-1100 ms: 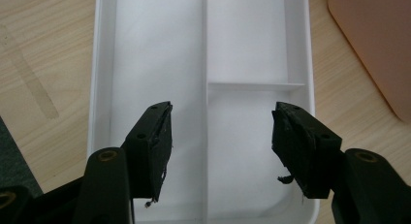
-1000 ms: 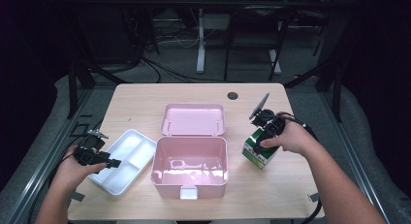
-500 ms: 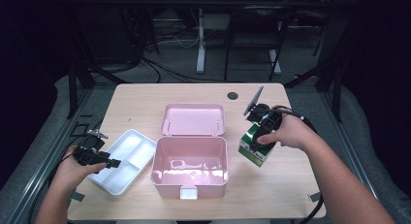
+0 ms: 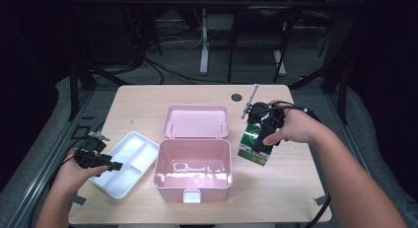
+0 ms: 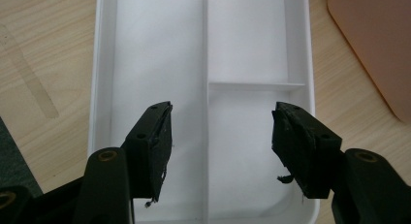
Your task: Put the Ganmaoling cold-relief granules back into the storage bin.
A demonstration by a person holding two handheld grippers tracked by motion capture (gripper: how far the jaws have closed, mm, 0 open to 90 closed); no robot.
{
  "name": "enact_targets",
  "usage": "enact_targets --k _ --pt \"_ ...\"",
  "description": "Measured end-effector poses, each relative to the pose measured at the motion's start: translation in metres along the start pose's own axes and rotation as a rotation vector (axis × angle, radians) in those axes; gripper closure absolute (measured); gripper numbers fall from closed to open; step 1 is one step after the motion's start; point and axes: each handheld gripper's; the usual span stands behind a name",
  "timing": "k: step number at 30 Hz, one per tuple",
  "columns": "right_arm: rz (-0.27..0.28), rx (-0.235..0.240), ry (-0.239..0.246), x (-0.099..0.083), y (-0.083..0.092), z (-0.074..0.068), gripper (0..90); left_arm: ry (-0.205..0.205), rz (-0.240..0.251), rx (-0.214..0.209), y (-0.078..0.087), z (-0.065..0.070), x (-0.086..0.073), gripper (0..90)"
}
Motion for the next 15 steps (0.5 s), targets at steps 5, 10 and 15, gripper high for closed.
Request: enact_targets --k 5,10,15 --pt "0.017 0.002 0.093 0.005 0.004 -0.008 16.0 0.002 0.001 -0.001 0.0 0.001 0.001 40.0" --pt "0.008 0.004 0.159 0.013 0.007 -0.018 16.0 0.001 0.0 -0.002 0.0 0.001 0.001 40.0" --pt "-0.011 0.009 0.202 0.023 0.009 -0.028 16.0 -0.003 0.002 -0.004 -0.001 0.001 0.001 40.0"
Point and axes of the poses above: each handheld gripper's, and its own axes: y roughly backward along the jaws, x roughly out of its top, z roughly to its right, and after that the axes turned 8 degrees about -y, right-handed
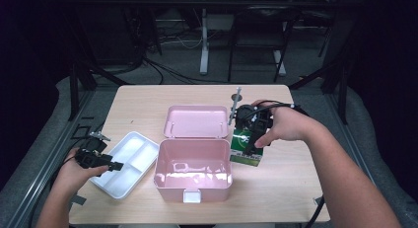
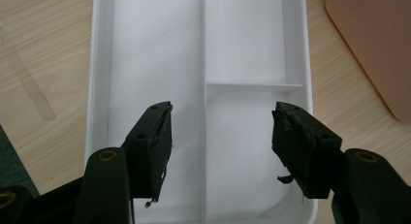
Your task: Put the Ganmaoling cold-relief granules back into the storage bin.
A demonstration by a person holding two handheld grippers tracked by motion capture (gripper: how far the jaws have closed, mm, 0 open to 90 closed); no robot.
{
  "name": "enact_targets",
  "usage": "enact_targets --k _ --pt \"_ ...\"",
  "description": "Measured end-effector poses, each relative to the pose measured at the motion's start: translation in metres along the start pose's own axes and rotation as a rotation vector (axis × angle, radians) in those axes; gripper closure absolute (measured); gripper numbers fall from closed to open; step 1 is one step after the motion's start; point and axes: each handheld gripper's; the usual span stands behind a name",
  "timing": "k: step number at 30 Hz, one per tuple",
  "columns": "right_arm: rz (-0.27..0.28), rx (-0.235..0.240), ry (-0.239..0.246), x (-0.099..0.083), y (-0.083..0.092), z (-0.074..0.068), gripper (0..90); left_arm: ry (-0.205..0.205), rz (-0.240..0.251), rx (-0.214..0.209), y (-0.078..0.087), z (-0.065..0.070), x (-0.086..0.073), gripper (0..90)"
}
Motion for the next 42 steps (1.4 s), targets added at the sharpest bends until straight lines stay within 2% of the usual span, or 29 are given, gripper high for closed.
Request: enact_targets --k 12,22,30,42 --pt "0.005 0.016 0.077 0.032 0.008 -0.019 16.0 -0.003 -0.004 -0.001 -0.001 0.001 0.001 40.0" --pt "0.02 0.031 0.147 0.06 0.009 -0.041 16.0 -0.006 -0.004 -0.003 -0.002 0.001 0.001 40.0" --pt "0.016 0.05 0.175 0.075 0.002 -0.051 16.0 -0.008 -0.004 -0.001 -0.002 0.001 0.002 40.0" --pt "-0.017 0.067 0.179 0.075 -0.026 -0.052 16.0 -0.013 -0.007 -0.002 -0.003 0.001 0.002 40.0"
Point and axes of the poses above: each handheld gripper's, and its own axes: y roughly backward along the jaws, x roughly out of its top, z roughly to its right, and after that the axes turned 8 degrees about -y, right-handed
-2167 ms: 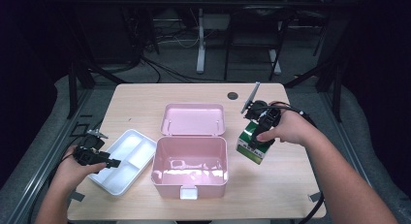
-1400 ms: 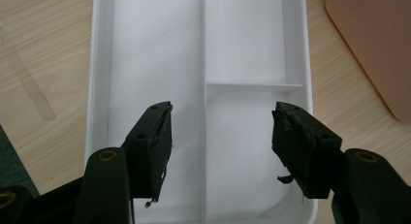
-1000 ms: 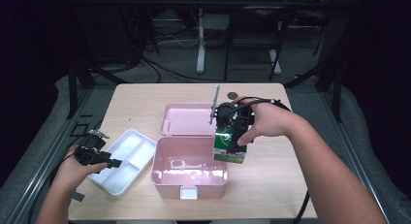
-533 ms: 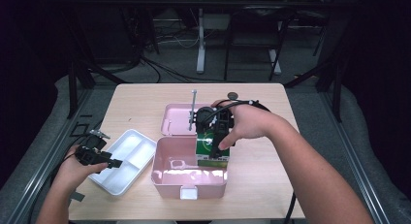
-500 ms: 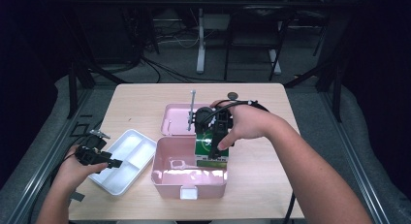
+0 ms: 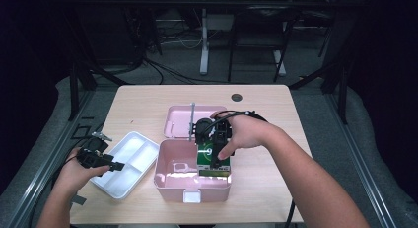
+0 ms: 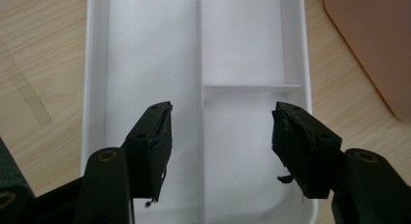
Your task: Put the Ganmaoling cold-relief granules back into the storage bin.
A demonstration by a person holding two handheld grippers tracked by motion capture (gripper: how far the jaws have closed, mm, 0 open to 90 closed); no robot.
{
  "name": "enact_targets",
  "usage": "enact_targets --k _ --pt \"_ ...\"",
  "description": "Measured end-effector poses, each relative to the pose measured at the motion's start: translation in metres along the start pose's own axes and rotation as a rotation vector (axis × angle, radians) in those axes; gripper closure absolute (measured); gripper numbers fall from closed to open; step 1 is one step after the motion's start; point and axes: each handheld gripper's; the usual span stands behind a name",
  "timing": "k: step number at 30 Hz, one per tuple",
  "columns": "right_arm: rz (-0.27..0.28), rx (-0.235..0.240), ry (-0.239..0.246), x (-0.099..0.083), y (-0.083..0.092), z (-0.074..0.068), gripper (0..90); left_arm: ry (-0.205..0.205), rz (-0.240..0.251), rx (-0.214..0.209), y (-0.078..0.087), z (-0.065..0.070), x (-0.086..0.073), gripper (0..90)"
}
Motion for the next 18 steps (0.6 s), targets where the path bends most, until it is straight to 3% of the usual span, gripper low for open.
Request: enact_targets --k 18 --pt "-0.011 0.025 0.003 0.0 -0.042 0.002 16.0 0.0 -0.006 -0.002 -0.002 0.0 0.0 40.0"
Point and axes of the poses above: each handheld gripper's, and its own axes: y roughly backward along the jaws, x roughly out of its top, z roughly to its right, and after that the axes turned 8 degrees about -y, right-handed
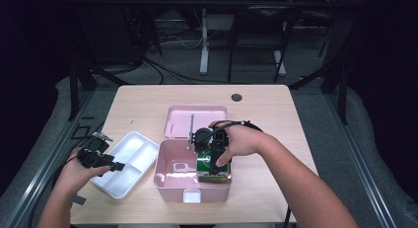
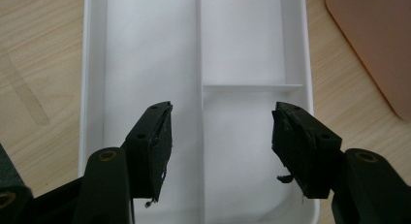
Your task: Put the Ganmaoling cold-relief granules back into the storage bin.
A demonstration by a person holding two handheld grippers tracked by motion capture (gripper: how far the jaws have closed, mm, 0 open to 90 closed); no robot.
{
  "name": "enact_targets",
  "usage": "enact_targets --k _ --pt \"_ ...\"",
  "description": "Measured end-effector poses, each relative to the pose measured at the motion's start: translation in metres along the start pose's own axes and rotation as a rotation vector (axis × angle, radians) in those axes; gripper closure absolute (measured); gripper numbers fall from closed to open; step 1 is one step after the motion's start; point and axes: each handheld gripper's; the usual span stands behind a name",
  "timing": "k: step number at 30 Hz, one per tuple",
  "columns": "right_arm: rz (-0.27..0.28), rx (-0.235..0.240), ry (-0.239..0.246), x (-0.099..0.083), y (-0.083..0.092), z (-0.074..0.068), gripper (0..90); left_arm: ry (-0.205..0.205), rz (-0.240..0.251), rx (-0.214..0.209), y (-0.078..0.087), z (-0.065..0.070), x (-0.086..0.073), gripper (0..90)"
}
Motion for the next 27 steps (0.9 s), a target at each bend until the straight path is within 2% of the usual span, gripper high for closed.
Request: enact_targets --k 9,27 --pt "-0.008 0.007 0.002 0.0 -0.018 0.003 15.9 -0.003 -0.003 -0.001 -0.001 0.0 0.0 40.0" --pt "-0.012 0.019 -0.02 -0.006 -0.04 0.011 15.8 -0.004 -0.008 0.0 -0.003 0.001 0.001 40.0"
Point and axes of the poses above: each handheld gripper's, and its own axes: y roughly backward along the jaws, x roughly out of its top, z roughly to its right, and after that the axes turned 8 degrees about -y, right-handed
